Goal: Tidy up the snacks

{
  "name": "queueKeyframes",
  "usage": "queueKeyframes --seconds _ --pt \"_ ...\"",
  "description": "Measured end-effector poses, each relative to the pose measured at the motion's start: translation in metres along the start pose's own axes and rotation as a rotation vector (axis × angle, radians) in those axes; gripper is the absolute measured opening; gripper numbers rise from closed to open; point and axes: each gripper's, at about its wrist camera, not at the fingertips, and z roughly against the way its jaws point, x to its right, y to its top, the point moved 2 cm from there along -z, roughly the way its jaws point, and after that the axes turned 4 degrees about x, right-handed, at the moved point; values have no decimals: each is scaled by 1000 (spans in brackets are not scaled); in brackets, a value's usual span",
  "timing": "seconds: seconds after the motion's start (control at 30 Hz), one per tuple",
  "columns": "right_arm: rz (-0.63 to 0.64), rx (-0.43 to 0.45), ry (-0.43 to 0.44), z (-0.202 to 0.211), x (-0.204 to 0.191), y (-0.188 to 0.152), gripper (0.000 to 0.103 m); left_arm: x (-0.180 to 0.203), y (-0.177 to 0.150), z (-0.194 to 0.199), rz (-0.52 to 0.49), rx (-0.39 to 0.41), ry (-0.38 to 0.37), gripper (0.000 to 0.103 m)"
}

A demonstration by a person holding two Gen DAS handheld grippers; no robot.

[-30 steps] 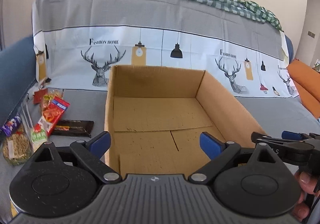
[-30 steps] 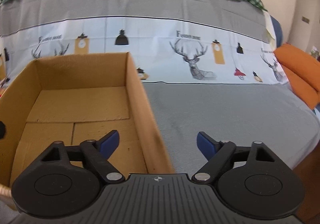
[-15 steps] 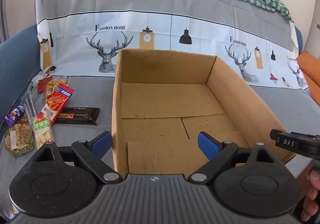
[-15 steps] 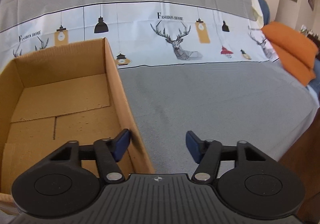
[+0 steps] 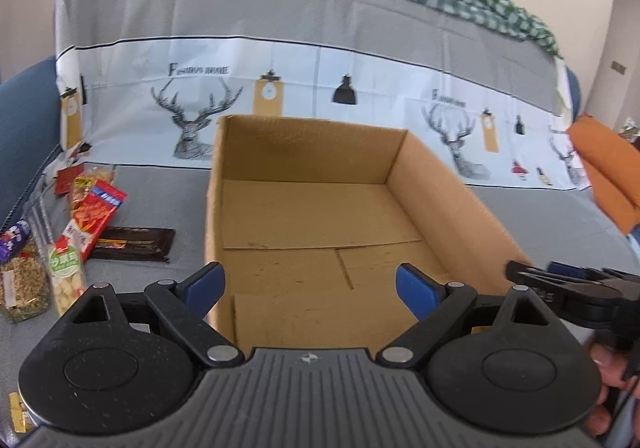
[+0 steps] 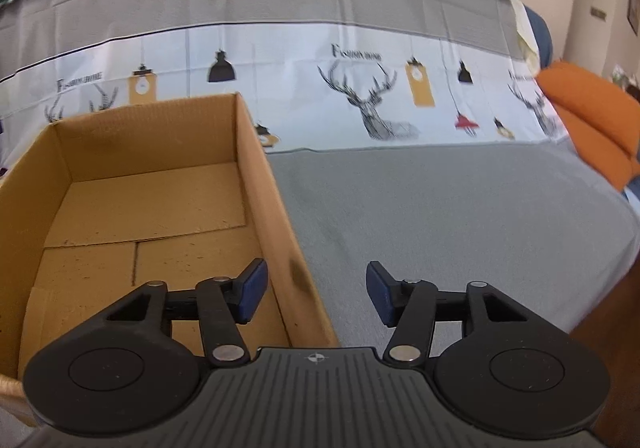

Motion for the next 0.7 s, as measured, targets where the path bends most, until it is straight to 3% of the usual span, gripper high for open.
queueKeyframes --seconds 0.3,0.4,0.47,0.57,0.7 --pt "27 128 47 22 -16 13 57 1 3 10 -6 33 -51 92" --pt "41 183 91 34 -29 15 57 -4 5 16 -6 47 -67 77" --pt "52 220 125 43 -42 17 57 -11 7 21 7 52 -87 55" --pt "65 261 188 57 -65 21 56 -27 13 33 41 55 -107 40" --pt "70 270 311 81 -100 24 47 -62 29 46 72 43 -104 37"
